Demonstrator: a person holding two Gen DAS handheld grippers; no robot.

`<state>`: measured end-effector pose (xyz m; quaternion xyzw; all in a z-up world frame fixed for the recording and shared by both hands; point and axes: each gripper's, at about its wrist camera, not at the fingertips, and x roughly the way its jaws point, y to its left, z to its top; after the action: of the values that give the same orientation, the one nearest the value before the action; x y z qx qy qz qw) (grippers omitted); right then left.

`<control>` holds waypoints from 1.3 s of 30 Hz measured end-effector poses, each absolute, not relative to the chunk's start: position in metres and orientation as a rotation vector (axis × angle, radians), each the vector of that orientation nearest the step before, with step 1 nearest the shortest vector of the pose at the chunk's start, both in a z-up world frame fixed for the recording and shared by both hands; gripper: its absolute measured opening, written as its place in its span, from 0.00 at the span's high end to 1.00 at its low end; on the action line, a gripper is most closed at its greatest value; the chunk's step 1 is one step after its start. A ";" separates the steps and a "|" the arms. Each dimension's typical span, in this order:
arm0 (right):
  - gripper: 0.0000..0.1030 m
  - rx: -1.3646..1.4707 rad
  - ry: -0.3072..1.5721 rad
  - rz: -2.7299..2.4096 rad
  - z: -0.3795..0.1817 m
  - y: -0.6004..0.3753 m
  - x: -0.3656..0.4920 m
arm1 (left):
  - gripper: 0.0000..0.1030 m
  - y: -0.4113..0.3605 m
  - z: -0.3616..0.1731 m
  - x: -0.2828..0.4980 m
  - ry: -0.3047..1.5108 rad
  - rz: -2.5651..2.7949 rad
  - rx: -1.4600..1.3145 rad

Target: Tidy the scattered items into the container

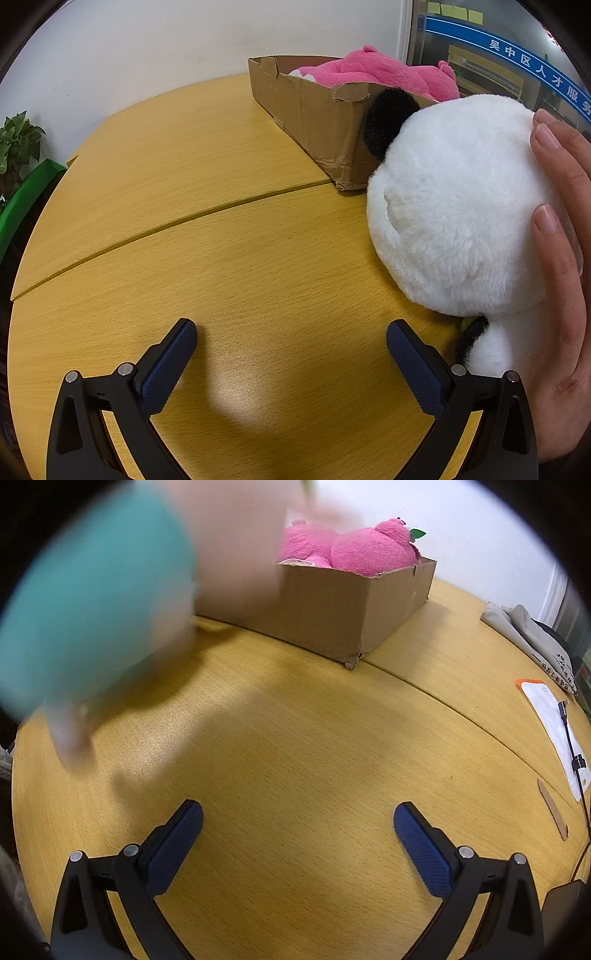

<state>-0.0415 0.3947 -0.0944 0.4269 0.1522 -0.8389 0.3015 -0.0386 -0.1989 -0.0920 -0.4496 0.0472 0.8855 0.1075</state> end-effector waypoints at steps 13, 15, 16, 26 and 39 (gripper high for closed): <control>0.00 1.133 0.403 -2.226 -0.094 0.395 -0.042 | 0.00 -0.199 -0.092 -0.037 0.136 2.610 -1.325; 0.00 1.133 0.403 -2.226 -0.094 0.395 -0.042 | 0.00 -0.199 -0.092 -0.037 0.136 2.610 -1.325; 0.00 1.133 0.403 -2.226 -0.095 0.395 -0.041 | 0.00 -0.199 -0.092 -0.037 0.136 2.610 -1.325; 0.00 1.133 0.402 -2.227 -0.094 0.395 -0.042 | 0.00 -0.199 -0.092 -0.037 0.135 2.611 -1.326; 0.00 1.133 0.401 -2.228 -0.094 0.395 -0.042 | 0.00 -0.199 -0.092 -0.037 0.132 2.615 -1.328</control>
<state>-0.0417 0.3946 -0.0944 0.4269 0.1512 -0.8395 0.3001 -0.0371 -0.1991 -0.0922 -0.4499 0.0448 0.8860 0.1026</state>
